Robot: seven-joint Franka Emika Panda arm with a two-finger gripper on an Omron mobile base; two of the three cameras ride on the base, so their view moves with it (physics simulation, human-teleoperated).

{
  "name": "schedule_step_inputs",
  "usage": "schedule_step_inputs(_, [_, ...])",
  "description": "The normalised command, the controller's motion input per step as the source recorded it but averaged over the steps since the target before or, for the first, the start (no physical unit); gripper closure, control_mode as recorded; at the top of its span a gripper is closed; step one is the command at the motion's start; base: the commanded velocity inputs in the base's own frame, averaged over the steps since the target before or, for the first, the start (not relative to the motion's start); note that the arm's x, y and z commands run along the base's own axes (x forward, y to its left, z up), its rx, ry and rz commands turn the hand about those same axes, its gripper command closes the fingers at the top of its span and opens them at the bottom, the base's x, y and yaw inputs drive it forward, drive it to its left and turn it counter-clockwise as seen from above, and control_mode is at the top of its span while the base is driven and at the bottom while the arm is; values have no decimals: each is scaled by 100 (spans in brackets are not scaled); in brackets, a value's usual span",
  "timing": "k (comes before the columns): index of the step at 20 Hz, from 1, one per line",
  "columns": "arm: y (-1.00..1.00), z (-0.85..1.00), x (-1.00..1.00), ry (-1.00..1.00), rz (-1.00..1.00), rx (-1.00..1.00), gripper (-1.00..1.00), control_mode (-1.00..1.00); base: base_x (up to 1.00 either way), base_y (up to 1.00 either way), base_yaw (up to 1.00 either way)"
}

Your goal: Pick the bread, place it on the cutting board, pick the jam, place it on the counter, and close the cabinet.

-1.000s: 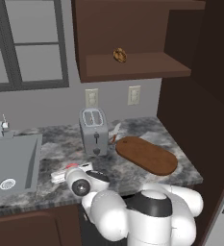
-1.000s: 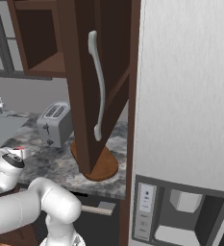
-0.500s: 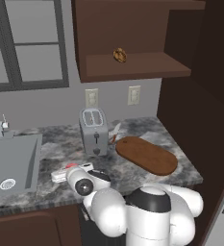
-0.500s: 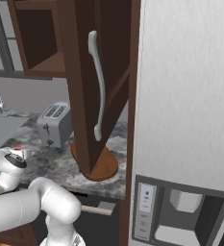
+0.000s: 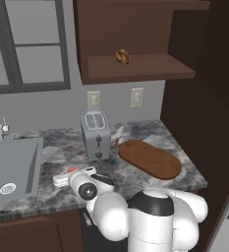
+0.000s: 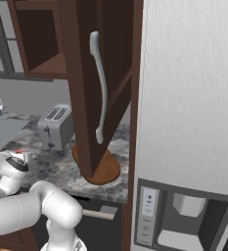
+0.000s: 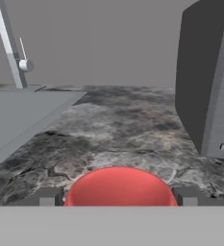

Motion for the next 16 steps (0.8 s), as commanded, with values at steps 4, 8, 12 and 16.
schedule_step_inputs(4, [0, 0, 0, 0, 2, 0, -100, -100, 0, 0, 0])
schedule_step_inputs(8, [0, 0, -1, 1, 3, 0, -100, -100, 0, 0, 0])
schedule_step_inputs(12, [0, 0, -11, 3, 3, 0, -100, -100, 0, 0, 0])
schedule_step_inputs(16, [0, 0, -9, 2, 2, 0, -100, -100, 0, 0, 0])
